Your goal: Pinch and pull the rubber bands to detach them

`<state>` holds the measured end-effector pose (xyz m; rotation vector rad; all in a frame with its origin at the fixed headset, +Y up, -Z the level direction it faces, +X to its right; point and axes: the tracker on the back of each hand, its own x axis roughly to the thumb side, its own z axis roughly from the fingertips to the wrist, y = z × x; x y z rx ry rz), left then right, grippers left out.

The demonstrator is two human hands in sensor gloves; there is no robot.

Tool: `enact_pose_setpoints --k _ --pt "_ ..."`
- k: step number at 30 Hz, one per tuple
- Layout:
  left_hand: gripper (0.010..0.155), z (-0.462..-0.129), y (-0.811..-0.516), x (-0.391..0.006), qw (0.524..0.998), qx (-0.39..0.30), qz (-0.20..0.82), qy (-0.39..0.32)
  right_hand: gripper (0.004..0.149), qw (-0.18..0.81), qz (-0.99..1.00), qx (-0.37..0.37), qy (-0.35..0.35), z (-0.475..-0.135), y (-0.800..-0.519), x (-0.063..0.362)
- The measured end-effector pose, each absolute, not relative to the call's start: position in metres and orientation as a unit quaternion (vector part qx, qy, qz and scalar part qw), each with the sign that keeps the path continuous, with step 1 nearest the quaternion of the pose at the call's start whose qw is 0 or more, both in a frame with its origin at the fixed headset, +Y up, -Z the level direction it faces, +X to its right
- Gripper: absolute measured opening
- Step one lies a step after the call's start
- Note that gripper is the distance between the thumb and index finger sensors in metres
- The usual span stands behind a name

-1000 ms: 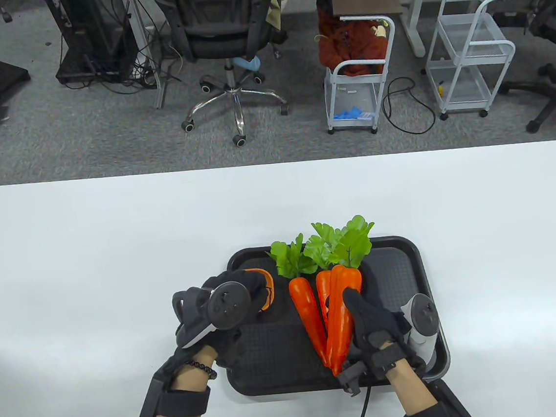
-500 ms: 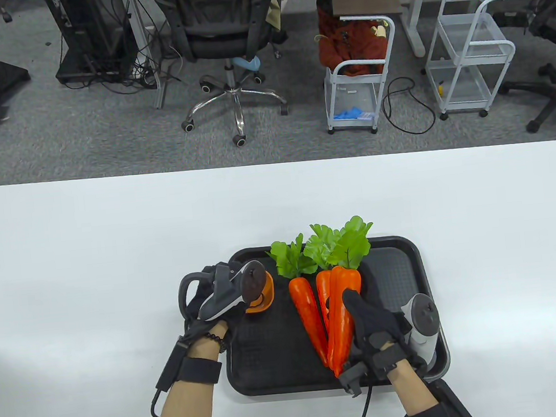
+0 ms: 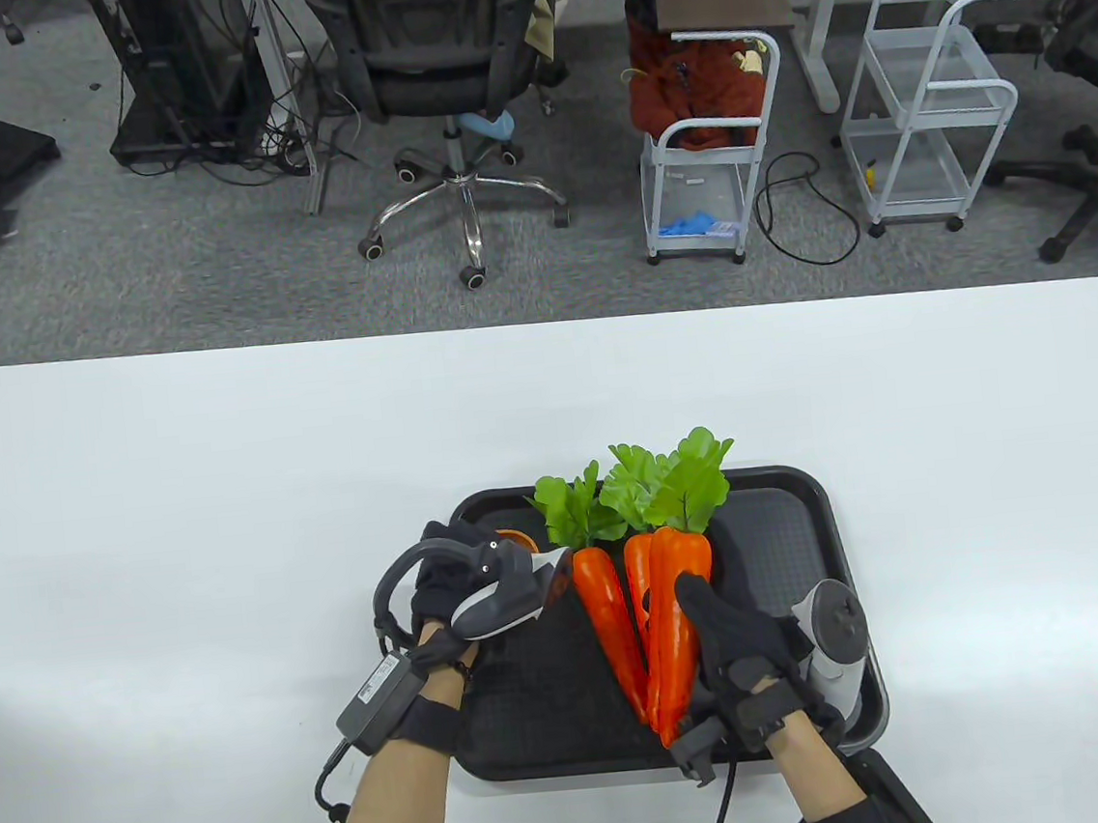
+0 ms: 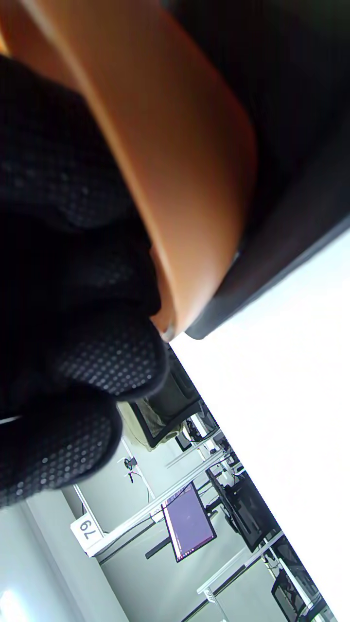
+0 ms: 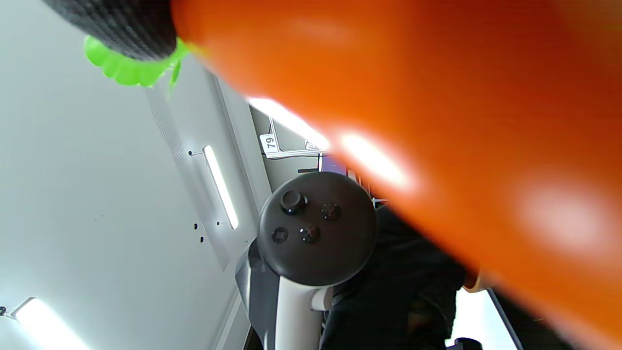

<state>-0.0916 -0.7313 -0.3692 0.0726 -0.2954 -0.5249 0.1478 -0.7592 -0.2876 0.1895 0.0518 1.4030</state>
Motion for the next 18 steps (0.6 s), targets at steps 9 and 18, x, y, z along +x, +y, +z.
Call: enact_pose_setpoints --k 9,18 --pt "0.044 -0.364 -0.727 -0.094 0.957 0.03 -0.259 -0.126 0.089 0.733 0.676 0.077 0.011 -0.289 -0.755 0.154" --pt "0.056 -0.336 -0.697 -0.106 0.982 0.081 -0.122 -0.119 0.089 0.593 0.805 0.021 -0.017 -0.297 -0.747 0.181"
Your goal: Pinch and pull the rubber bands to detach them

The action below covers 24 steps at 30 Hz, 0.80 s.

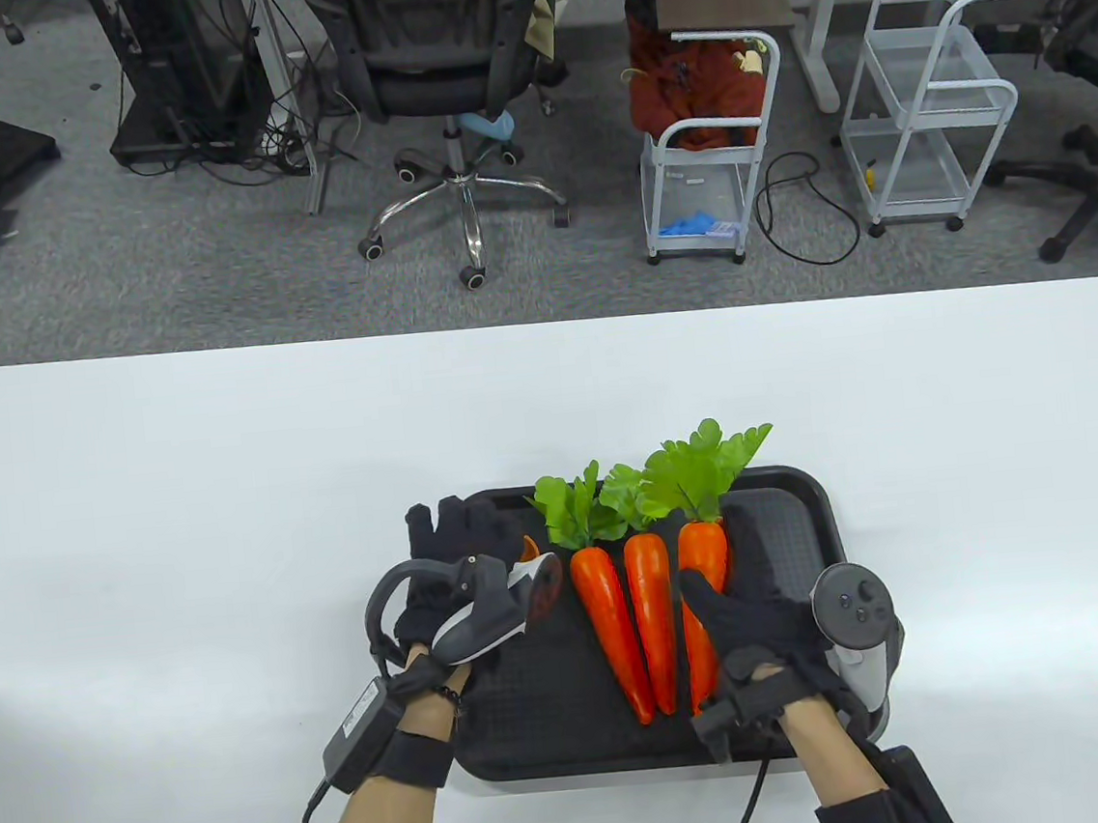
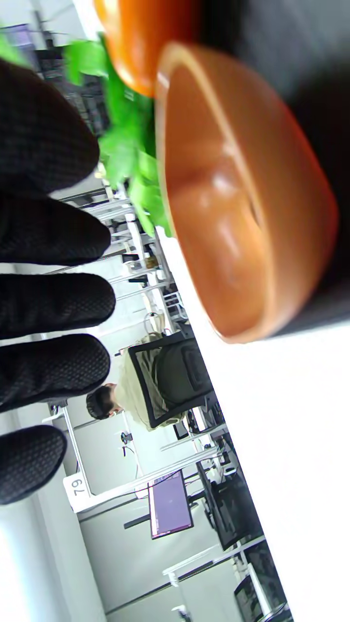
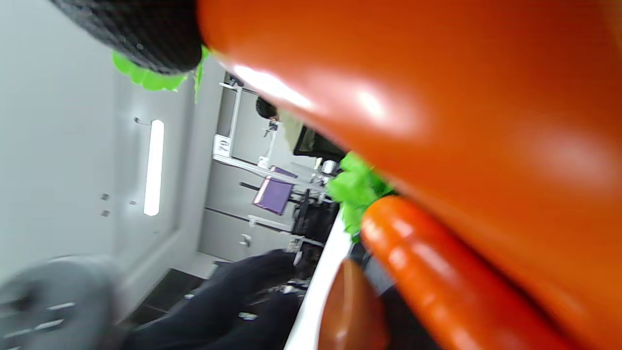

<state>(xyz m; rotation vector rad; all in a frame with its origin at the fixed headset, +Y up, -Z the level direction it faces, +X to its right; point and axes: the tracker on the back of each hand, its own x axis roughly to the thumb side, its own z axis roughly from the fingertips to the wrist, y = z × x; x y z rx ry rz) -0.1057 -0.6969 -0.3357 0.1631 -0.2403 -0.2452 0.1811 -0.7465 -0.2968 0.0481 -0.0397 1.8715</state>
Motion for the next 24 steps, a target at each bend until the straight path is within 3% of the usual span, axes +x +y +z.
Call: enact_pose_setpoints --k 13,24 --pt "0.056 -0.279 -0.698 -0.102 0.981 0.106 0.028 -0.157 0.088 0.34 0.938 -0.069 0.006 -0.319 -0.733 0.199" --pt "0.057 -0.263 -0.71 -0.1 0.978 0.107 0.05 -0.173 0.088 0.183 0.97 -0.142 0.076 -0.337 -0.744 0.185"
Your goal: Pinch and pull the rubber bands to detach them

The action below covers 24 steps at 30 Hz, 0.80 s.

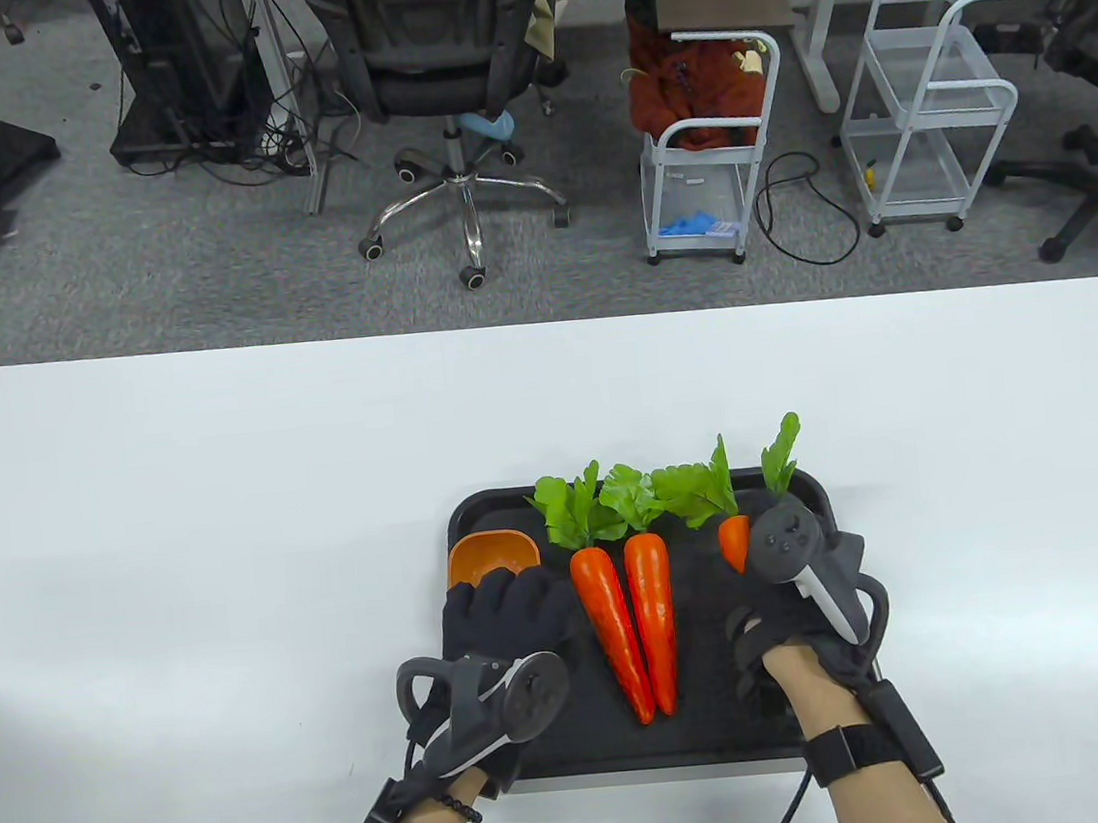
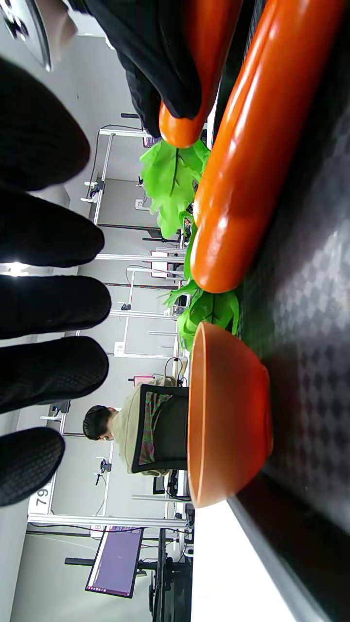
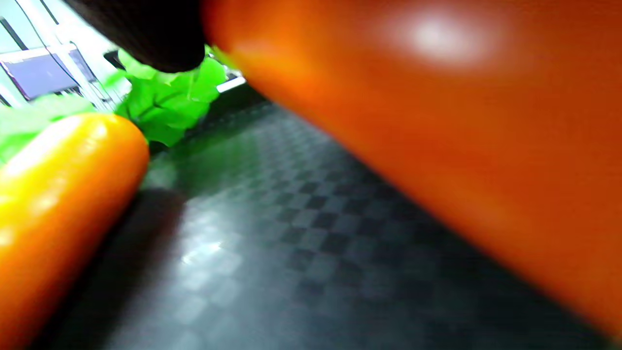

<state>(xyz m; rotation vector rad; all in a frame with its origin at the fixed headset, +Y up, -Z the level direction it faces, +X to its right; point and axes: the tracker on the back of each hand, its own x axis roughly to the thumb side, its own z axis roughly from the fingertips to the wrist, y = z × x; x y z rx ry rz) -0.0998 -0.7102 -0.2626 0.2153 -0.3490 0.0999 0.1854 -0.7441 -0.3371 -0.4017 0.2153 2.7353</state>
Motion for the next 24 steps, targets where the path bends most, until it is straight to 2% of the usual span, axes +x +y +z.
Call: enact_pose_setpoints --k 8,15,19,24 --pt "0.057 -0.261 -0.711 -0.099 0.977 0.104 0.058 -0.178 0.088 0.105 0.974 -0.159 0.12 -0.346 -0.758 0.175" --pt "0.057 -0.26 -0.713 -0.096 0.976 0.095 0.059 -0.185 0.088 0.034 0.978 -0.167 0.123 -0.349 -0.763 0.168" --pt "0.057 -0.26 -0.716 -0.094 0.977 0.087 0.057 -0.183 0.088 0.069 0.978 -0.161 0.117 -0.345 -0.758 0.171" --pt "0.06 -0.262 -0.721 -0.091 0.98 0.06 0.073 -0.174 0.088 0.099 0.987 -0.103 0.073 -0.324 -0.745 0.175"
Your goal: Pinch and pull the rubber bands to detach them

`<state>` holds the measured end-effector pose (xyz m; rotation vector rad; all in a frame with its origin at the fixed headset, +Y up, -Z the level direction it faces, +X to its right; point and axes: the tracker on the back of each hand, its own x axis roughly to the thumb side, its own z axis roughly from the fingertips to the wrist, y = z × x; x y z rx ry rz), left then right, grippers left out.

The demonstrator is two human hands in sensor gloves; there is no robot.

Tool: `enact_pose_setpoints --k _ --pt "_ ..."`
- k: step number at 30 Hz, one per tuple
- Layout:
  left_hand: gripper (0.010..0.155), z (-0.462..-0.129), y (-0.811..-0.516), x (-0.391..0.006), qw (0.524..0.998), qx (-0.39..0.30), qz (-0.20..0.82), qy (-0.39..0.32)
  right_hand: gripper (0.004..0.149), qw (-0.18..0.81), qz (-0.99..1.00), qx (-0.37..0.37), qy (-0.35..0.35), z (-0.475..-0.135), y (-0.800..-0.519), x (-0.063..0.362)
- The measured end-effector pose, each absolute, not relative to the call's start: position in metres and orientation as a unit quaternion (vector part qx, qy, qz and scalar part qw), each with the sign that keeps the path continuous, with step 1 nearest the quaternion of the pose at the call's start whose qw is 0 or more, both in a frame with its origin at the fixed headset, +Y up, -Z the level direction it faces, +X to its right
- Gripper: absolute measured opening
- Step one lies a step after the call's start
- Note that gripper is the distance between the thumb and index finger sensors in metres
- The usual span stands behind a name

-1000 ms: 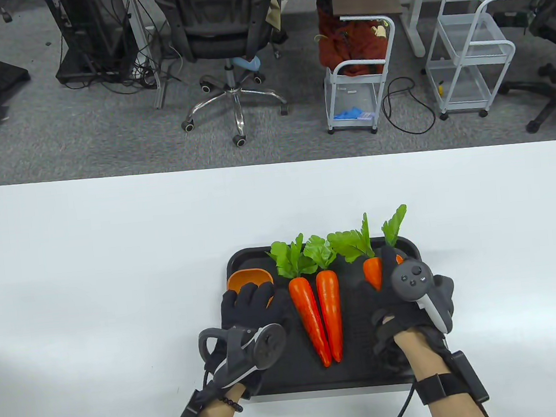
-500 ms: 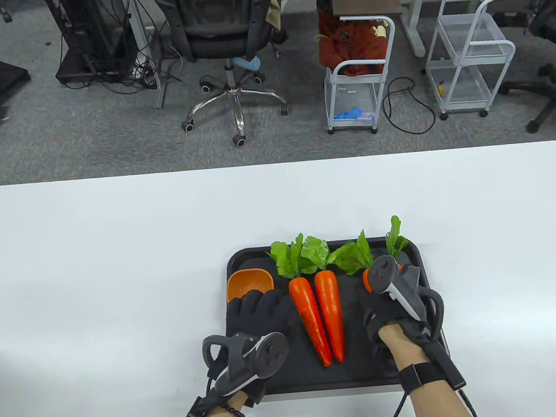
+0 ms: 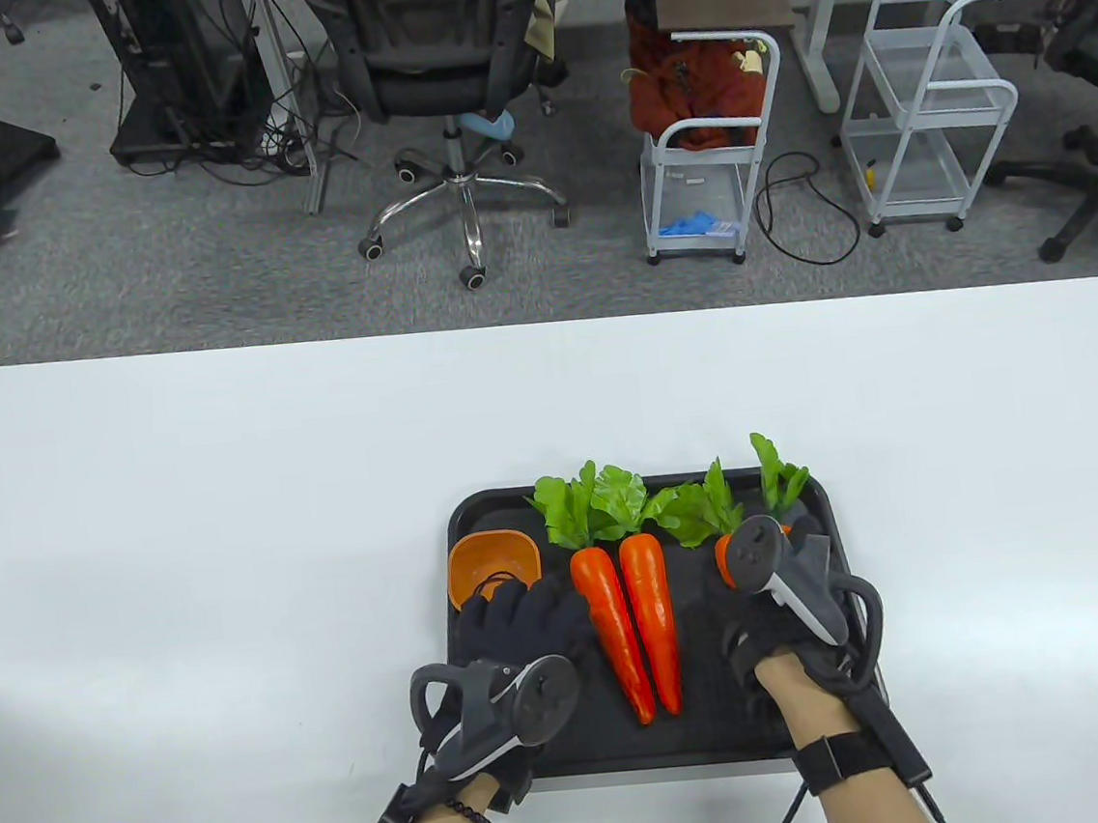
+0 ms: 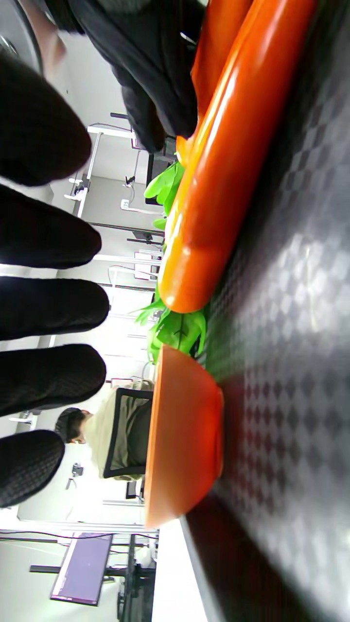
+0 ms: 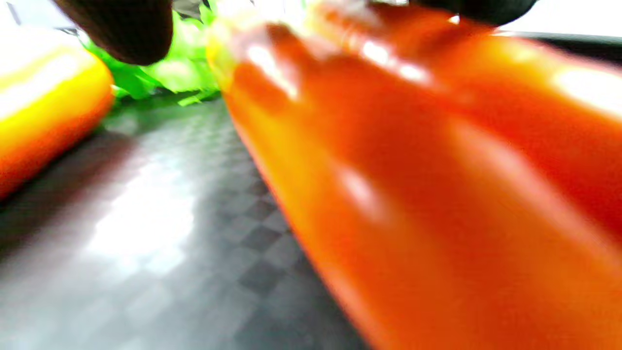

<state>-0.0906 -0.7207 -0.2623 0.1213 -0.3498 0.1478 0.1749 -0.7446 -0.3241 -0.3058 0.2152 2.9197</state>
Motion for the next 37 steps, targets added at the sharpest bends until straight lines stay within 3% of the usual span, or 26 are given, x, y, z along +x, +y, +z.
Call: enact_pose_setpoints --k 10,19,37 --pt "0.065 -0.261 -0.728 -0.084 0.984 0.016 0.109 -0.141 0.087 0.142 0.989 -0.015 0.032 -0.28 -0.731 0.173" --pt "0.065 -0.262 -0.727 -0.084 0.986 0.044 0.096 -0.127 0.087 0.166 0.986 0.026 0.008 -0.248 -0.736 0.169" --pt "0.065 -0.257 -0.734 -0.076 0.988 0.039 0.072 -0.132 0.087 0.2 0.978 0.054 -0.027 -0.246 -0.742 0.174"
